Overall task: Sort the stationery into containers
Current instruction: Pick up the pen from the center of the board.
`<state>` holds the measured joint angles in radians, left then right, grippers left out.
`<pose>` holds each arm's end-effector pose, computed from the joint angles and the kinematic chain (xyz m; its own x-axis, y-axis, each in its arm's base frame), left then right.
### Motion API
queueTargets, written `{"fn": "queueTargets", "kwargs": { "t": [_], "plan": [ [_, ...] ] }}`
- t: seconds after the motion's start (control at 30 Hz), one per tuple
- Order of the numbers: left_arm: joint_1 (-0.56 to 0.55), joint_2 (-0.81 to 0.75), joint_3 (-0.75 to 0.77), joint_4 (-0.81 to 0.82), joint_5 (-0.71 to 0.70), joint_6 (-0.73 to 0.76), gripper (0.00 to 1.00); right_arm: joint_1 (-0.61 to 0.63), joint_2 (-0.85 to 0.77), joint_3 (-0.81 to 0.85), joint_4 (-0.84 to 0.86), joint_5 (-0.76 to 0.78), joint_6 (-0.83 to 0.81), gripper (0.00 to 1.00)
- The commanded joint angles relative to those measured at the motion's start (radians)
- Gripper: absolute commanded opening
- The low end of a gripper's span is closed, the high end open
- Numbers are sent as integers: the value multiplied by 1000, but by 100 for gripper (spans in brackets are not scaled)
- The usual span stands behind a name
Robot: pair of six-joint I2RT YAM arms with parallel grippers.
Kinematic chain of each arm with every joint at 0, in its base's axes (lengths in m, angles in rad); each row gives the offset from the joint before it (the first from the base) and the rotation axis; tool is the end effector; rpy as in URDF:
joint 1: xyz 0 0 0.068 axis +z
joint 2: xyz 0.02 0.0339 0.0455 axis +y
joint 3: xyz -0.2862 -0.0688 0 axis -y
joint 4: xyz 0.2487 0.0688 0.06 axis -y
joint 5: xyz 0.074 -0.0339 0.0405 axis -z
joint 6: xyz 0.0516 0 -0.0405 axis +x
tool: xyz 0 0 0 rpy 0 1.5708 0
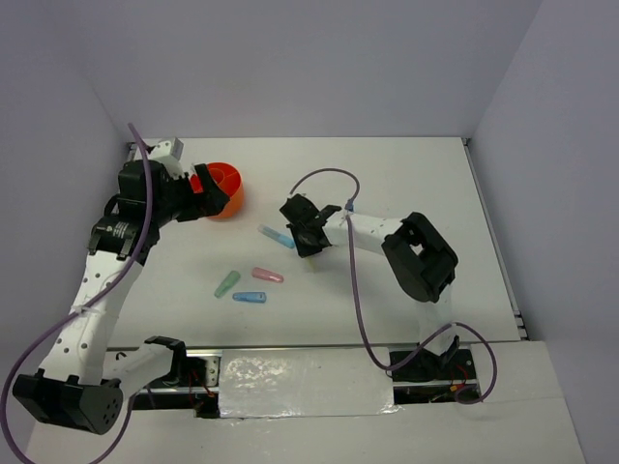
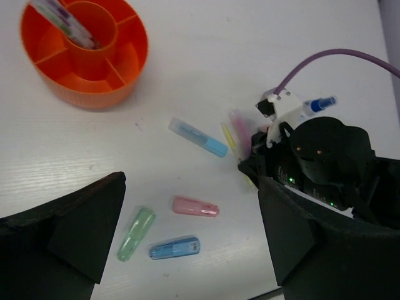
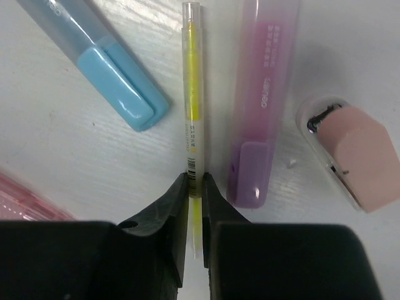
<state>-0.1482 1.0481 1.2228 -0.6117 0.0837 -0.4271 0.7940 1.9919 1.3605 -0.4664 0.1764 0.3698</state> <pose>0.2221 -0.0375 0.4107 -0.4730 -0.3467 -0.8100 0.0287 0.9127 -0.4075 0.3079 0.3003 0.1652 -0.8154 -0.3219 -0.4812 -0.3768 0.9261 0.0190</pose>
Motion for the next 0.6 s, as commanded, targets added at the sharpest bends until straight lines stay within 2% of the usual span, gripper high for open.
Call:
{"fn": "queueTargets", "kwargs": {
  "t": [0.0, 0.13, 0.27, 0.3, 0.4, 0.57],
  "plan": [
    [-1, -36, -69, 131, 177, -70, 99, 5, -100, -27, -9, 29, 38, 7],
    [-13, -59, -175, 382, 388, -229, 99, 20, -288, -56, 0, 40, 43, 4],
    [-73, -17, -209, 509, 467, -326, 99, 69, -474, -164, 153, -78, -72, 2],
    [-91, -7, -204, 518, 470, -335, 99, 83, -511, -229, 238, -93, -97, 0],
    [-161, 33, -175, 518, 461, -337, 99, 129, -681, -326, 354, -98, -152, 0],
    [-175, 49, -200, 562, 488, -375, 99, 183, -814, -412, 459, -98, -206, 0]
  ]
}}
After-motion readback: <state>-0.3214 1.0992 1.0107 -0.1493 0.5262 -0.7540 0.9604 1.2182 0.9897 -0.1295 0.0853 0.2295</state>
